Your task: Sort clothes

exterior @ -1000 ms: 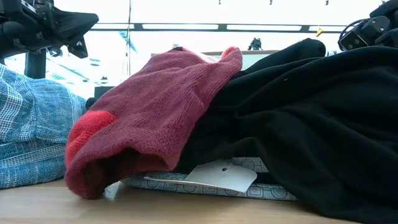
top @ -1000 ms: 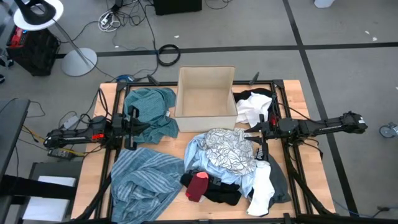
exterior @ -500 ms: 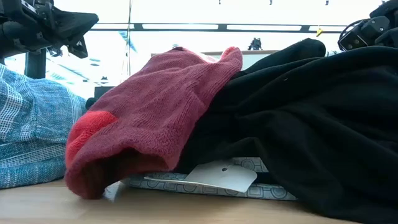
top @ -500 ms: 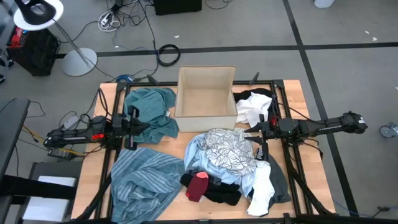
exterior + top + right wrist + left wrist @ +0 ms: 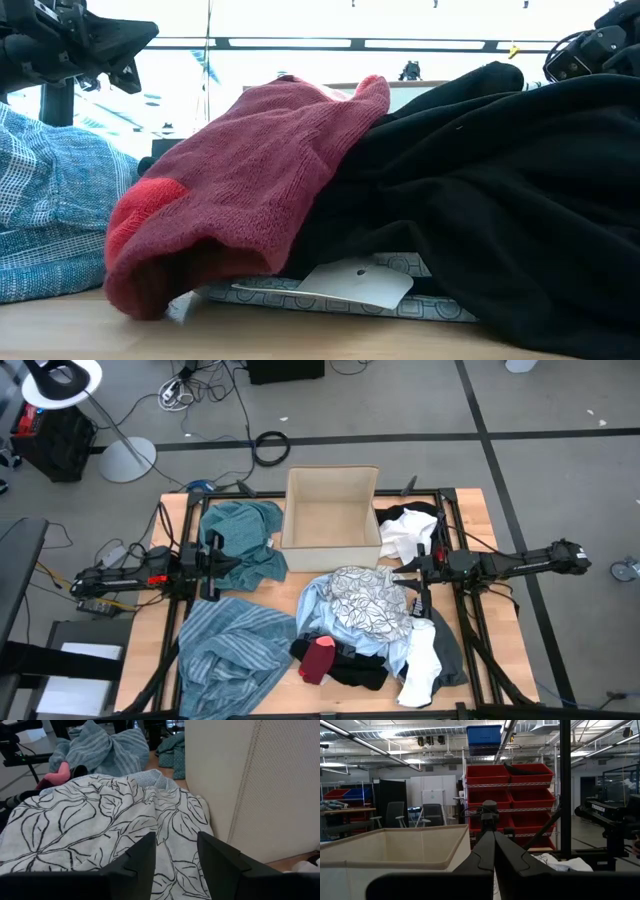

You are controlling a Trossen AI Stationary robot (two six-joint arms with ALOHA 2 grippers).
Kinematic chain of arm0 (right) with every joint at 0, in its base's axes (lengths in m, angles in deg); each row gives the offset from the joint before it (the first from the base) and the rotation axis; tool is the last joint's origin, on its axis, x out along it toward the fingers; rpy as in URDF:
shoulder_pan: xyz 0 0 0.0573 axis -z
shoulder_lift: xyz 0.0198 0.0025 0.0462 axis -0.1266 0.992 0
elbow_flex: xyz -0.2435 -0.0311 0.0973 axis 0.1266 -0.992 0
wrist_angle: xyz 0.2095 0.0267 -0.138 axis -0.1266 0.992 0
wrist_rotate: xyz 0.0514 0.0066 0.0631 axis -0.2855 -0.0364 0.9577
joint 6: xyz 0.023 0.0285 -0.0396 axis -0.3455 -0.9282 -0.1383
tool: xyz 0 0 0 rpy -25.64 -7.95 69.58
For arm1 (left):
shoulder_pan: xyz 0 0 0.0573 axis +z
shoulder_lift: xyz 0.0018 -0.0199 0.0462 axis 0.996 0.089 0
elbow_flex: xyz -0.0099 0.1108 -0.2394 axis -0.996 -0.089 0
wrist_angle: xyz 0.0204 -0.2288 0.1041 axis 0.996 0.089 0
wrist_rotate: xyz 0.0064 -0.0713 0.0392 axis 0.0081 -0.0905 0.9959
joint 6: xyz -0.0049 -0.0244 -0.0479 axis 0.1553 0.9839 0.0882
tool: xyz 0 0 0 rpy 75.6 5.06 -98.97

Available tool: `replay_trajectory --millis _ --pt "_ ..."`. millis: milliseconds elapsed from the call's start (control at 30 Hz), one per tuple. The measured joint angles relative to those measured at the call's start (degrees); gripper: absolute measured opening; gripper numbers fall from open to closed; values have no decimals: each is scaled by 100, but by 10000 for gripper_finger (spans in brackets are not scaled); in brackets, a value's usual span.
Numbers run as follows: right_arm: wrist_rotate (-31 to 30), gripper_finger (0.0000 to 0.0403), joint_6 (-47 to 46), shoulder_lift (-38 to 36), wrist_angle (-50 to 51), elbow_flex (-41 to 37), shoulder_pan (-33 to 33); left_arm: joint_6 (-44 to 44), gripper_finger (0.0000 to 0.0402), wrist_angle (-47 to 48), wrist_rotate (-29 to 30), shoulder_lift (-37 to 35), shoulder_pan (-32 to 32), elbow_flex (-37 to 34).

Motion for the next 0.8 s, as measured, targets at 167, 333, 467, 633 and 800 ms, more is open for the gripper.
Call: replay_trajectory --millis 167,333,467,633,800 --pt "-184 146 10 -1 0 0 0 -1 7 1 -1 -1 1 1" --pt "-227 146 12 -1 0 1 0 0 7 1 0 -2 -1 0" --pt "-225 146 -155 -2 0 1 0 0 7 -1 0 0 1 1" --pt "-303 144 -314 0 0 1 0 -2 7 -1 0 -2 0 1" --pt "-316 128 -46 104 15 233 -17 -2 7 -1 0 0 0 1"
